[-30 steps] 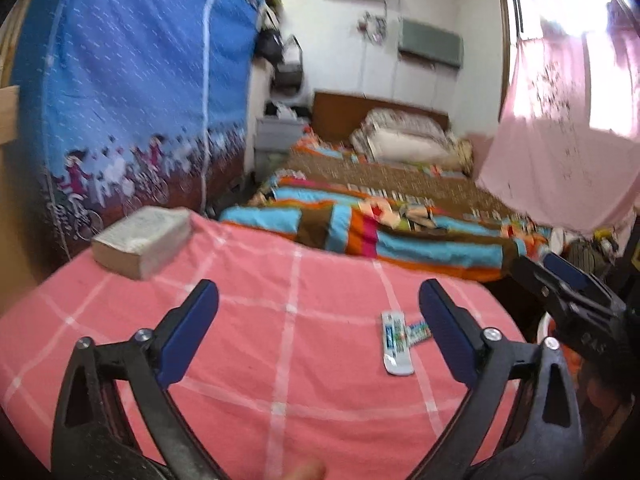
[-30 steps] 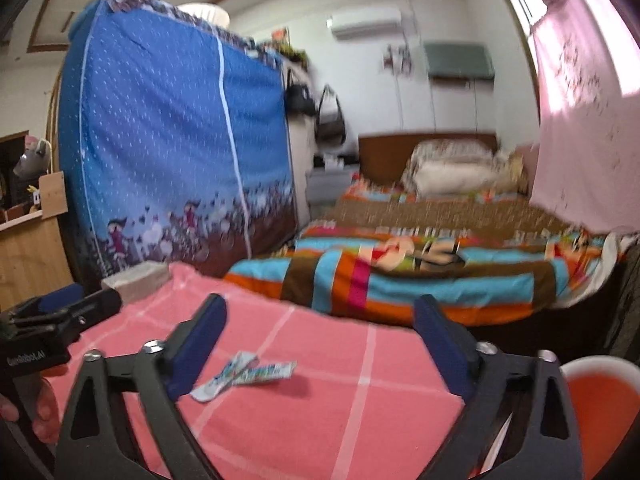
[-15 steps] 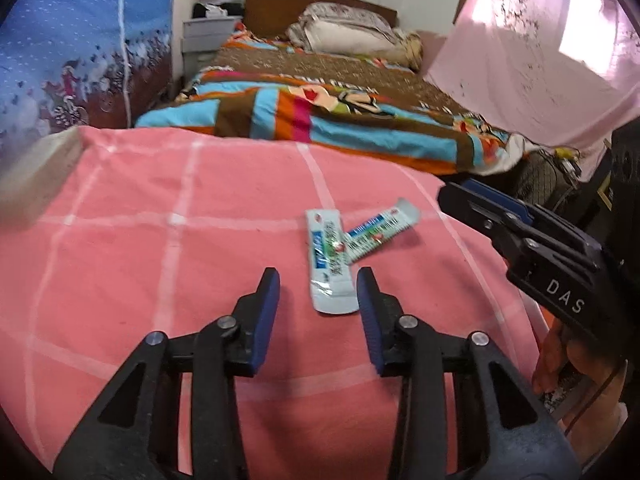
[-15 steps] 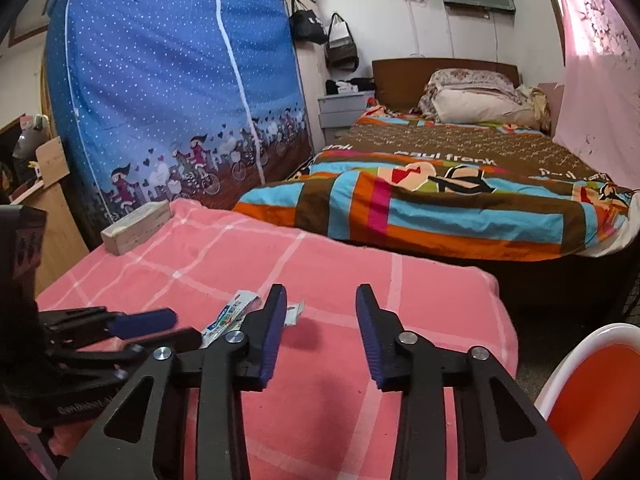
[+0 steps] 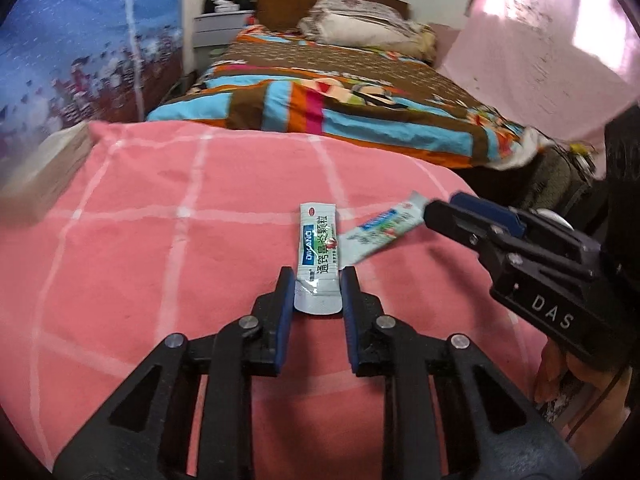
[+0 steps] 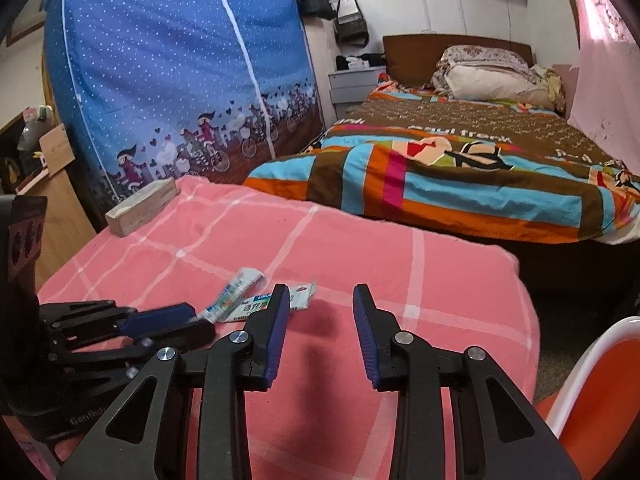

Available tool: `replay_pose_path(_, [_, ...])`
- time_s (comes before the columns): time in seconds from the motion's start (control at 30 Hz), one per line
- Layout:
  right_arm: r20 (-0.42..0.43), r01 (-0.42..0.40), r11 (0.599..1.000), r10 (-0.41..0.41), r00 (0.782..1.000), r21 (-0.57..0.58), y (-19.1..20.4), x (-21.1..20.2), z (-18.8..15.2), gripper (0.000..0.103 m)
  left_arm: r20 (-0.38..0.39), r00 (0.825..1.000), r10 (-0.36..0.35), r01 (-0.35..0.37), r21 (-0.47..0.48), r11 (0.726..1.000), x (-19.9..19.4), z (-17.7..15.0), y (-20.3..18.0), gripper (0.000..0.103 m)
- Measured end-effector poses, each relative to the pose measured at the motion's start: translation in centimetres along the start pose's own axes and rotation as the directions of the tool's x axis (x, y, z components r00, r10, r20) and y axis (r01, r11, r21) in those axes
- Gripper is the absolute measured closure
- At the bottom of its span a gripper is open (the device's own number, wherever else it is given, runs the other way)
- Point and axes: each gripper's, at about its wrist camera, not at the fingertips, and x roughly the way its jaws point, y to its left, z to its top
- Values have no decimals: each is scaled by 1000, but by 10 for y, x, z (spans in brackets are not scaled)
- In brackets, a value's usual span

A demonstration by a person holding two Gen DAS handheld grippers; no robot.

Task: Collect trash
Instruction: 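Grasp one white toothpaste tube with the left tool while the right tool grasps the other tube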

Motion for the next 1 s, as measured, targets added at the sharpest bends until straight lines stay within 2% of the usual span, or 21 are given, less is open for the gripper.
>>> replay_pose_path(0.13, [-8, -6, 1000, 6, 1000, -29, 6, 2, 2, 71, 25, 999, 45, -43, -79, 996, -13, -5, 23, 76])
replay_pose_path(0.27, [18, -8, 997, 10, 1000, -75, 13, 3, 12, 71, 42, 995, 95, -89, -126, 988, -24, -11, 43, 76])
replay_pose_path(0.33, [12, -43, 996, 44, 999, -78, 13, 11, 20, 71, 33, 994, 106, -101, -134, 986, -24, -13, 48, 76])
replay_pose_path(0.43, [-67, -129, 990, 125, 990, -52, 8, 33, 27, 71, 17, 994, 108, -105, -139, 985, -22, -16, 52, 76])
replay_pose_path(0.5, [-135, -190, 981, 184, 974, -30, 6, 46, 25, 71, 20, 994, 109, -106, -139, 985, -23, -17, 51, 76])
replay_pose_path(0.6, [-163, -229, 972, 217, 962, -53, 9, 40, 20, 71, 20, 993, 116, -112, -132, 985, -25, -17, 51, 76])
replay_pose_path(0.77, [-212, -217, 959, 177, 961, -181, 25, 18, -3, 71, 20, 993, 119, -116, -127, 985, -26, -20, 50, 76])
replay_pose_path(0.87, [-196, -217, 958, 180, 964, -189, 27, 10, -8, 71, 19, 992, 126, -123, -124, 985, -25, -20, 50, 76])
replay_pose_path(1.0, [-159, -138, 971, 108, 981, -193, 27, 14, -7, 71, 14, 990, 142, -139, -112, 984, -24, -21, 48, 76])
